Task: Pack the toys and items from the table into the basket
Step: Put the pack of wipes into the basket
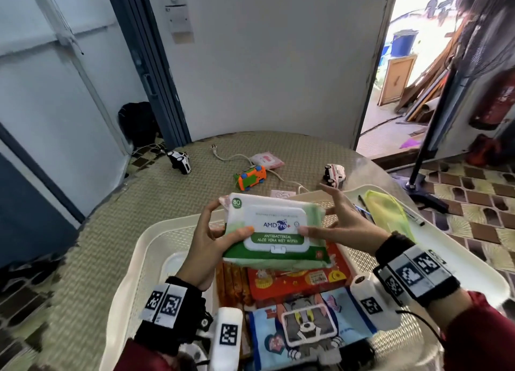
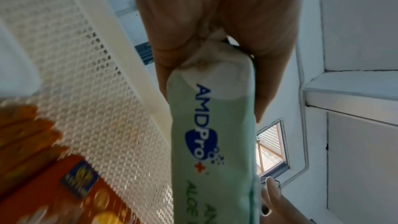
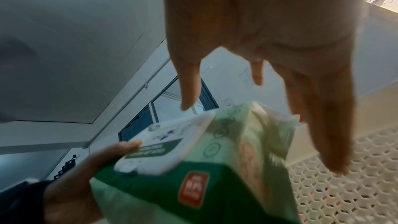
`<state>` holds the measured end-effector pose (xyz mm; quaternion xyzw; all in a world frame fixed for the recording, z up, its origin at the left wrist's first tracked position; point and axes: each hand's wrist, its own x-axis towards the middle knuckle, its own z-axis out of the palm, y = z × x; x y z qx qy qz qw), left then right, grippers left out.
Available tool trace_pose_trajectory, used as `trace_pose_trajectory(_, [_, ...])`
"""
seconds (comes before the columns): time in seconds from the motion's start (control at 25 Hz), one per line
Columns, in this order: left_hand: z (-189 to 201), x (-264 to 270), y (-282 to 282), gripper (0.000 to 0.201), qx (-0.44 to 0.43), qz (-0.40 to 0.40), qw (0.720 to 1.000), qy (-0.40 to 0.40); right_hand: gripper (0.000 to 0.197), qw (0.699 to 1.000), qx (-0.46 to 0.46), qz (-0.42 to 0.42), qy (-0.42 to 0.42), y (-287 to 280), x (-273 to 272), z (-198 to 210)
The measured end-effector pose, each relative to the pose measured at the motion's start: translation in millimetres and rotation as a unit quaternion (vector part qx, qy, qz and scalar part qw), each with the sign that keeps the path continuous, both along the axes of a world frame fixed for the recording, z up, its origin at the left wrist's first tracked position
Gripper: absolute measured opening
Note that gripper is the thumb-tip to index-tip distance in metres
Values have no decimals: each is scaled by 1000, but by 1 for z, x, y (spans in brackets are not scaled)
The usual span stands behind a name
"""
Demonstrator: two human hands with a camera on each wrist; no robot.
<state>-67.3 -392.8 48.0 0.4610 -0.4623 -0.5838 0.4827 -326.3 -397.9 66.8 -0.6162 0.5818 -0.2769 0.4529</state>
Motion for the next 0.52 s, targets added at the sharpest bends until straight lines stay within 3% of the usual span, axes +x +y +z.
trace_pose_trajectory(0.16, [-12, -12, 14, 66, 82, -9, 996, 30, 85, 995, 80, 35, 50, 16, -10, 4])
trace_pose_trajectory(0.24, [-19, -16, 21, 62, 104, -52, 993, -29, 84, 986, 119, 58, 105, 20, -16, 4])
trace_pose_trajectory(0.36, [-26, -21, 23, 64, 102, -137, 969, -181, 84, 960, 199, 110, 162, 25, -19, -1])
trace_pose_trajectory(0.44, [-27, -21, 17, 76, 121, -186, 948, -230, 81, 945, 257, 125, 161, 27, -17, -4])
trace_pose_trajectory(0.52, [-31, -17, 8, 112, 148, -245, 910, -300, 80, 935, 290, 126, 162, 26, -17, -5])
